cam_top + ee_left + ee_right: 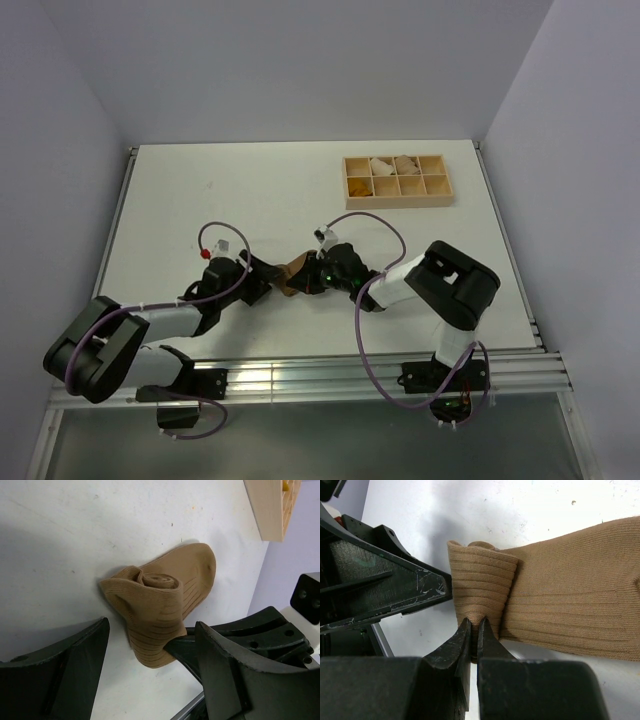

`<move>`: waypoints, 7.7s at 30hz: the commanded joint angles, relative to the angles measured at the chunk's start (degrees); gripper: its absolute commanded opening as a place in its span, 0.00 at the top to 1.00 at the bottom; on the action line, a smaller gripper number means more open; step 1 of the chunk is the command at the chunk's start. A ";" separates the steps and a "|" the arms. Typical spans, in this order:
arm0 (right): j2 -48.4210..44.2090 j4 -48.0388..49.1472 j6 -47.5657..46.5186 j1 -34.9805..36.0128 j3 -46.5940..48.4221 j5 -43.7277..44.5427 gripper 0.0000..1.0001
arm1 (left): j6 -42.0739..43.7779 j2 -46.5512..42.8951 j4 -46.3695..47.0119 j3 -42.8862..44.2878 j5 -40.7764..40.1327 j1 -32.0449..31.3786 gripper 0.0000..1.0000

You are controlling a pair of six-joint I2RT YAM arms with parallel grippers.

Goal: Roll the socks
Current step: Roll the sock at the center of the board.

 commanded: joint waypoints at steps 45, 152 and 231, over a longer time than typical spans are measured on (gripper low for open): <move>-10.08 -11.94 -4.27 -2.85 1.84 2.77 0.62 | 5.61 8.47 -12.49 8.20 -2.25 -0.20 1.00; 8.53 -4.93 -21.51 9.72 11.34 22.16 1.00 | 17.76 18.58 -54.80 46.02 -2.43 7.18 0.33; 17.05 5.45 21.74 -13.58 1.49 -19.37 1.00 | 5.36 16.54 16.40 5.05 11.10 5.25 0.39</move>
